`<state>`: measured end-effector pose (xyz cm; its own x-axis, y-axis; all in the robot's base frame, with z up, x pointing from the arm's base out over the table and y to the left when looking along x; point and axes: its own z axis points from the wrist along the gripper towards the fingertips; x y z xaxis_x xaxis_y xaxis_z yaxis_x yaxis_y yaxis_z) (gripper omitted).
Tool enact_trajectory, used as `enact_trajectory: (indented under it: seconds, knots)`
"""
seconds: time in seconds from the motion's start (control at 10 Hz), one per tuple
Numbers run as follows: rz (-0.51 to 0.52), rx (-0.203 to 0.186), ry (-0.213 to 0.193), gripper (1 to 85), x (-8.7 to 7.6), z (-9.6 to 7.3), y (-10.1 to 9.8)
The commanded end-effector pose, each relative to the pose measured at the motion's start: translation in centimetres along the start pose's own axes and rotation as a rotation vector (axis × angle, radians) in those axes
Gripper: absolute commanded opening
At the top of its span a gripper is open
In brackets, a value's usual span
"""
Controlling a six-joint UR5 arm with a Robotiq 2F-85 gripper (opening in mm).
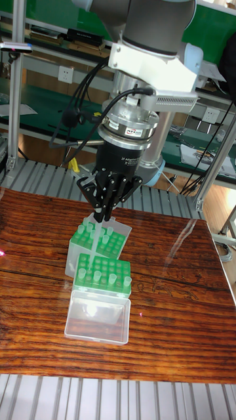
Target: Transfer all large pipette tips from one holder to another
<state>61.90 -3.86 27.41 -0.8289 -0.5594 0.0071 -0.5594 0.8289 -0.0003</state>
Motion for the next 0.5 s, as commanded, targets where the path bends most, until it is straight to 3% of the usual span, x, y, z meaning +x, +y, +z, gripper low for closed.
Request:
enact_trajectory:
  seconds: [0.0,0.4]
  knots:
    - [-0.001,-0.012,-0.013,11.7,-0.31,-0.04,0.27]
    - [-0.002,-0.011,-0.015,11.7,-0.62,0.29,0.06]
